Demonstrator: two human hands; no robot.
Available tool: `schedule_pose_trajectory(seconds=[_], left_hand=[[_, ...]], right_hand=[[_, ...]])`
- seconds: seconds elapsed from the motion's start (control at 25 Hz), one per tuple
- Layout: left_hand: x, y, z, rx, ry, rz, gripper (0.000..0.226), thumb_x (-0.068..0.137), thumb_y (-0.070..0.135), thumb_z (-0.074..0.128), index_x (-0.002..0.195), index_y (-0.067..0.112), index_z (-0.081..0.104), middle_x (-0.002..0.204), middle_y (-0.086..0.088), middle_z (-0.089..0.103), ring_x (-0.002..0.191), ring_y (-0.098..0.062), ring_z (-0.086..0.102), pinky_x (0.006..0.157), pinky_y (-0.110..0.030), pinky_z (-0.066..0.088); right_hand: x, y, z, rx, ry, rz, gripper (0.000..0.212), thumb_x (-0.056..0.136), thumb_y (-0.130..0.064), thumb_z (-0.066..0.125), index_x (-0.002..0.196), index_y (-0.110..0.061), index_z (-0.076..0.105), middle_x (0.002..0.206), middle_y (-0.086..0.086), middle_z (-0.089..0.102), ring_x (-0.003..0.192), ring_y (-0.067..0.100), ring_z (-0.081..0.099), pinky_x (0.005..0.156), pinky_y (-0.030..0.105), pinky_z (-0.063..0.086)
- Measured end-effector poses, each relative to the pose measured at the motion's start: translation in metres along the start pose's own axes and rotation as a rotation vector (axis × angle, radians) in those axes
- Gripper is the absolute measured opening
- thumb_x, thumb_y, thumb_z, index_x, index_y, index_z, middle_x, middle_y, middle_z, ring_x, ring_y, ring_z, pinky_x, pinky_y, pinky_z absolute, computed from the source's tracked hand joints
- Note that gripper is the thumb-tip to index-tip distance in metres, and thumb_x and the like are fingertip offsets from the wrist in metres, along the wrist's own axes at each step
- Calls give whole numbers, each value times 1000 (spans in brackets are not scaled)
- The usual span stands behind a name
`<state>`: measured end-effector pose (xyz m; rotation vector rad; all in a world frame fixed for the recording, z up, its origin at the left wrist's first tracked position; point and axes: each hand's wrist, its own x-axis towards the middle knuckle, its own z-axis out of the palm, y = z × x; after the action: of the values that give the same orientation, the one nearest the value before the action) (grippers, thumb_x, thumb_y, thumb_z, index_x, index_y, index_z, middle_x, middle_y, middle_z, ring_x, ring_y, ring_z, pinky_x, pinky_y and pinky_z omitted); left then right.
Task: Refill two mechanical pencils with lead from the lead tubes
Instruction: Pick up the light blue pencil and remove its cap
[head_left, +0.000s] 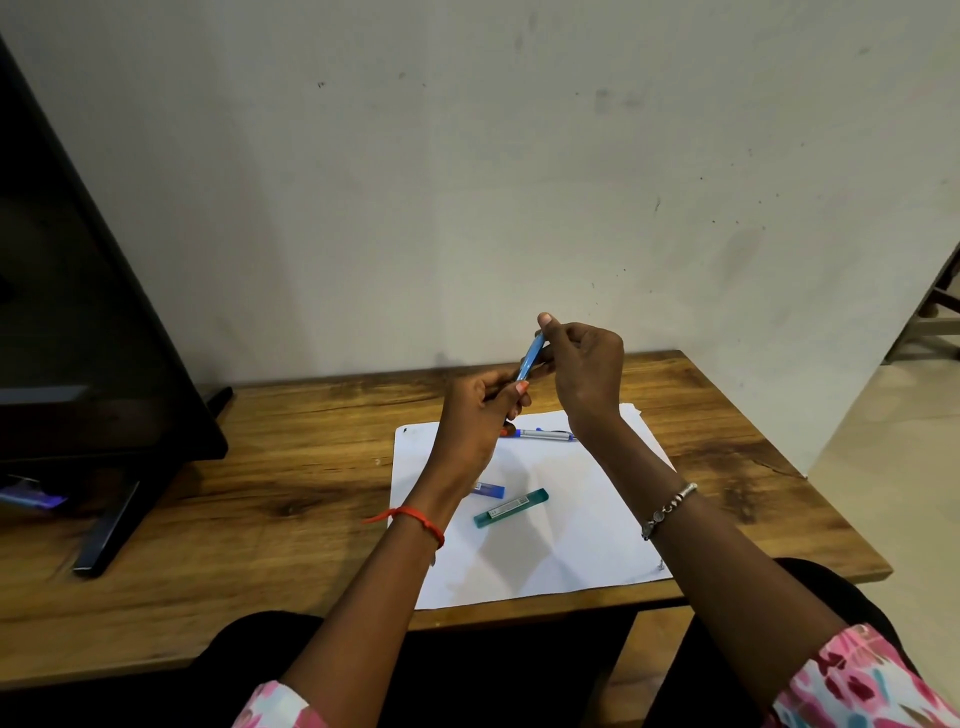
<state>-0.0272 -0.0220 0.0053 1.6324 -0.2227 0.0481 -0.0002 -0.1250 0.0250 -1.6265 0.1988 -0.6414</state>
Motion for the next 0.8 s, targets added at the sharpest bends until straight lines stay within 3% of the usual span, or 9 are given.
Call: schedule_pose_trajectory(seconds=[0.52,0.6,0.72,0.8], left_hand=[[-2,6,1,37,-11,-19,18,93,14,48,103,9,62,68,3,54,62,-8,48,61,-19,44],[-2,7,1,37,-14,-25,15,93,15,48,98,12,62,68,3,54,61,-8,48,57,-16,44],[-1,6,0,25,-17,-40,17,92,15,49,97,9,64,67,2,55,59,-7,48,50,-10,43],[-2,6,-1,23,-22,-42,20,92,15,49,100,5,65,66,2,55,59,-7,48,48,-9,43]], right_hand=[[1,2,1,-62,55,-2,30,90,-25,57,82,2,68,79,21,69,70,27,68,70,37,58],[2,2,1,-66,60,-2,31,91,-25,56,83,2,68,80,20,69,70,25,67,68,32,56],[1,4,1,-117,58,-18,33,92,-26,54,84,3,68,80,17,69,67,17,63,56,12,47],[2,5,2,-135,58,-18,34,93,-26,52,87,3,68,82,18,69,68,16,62,53,8,44]])
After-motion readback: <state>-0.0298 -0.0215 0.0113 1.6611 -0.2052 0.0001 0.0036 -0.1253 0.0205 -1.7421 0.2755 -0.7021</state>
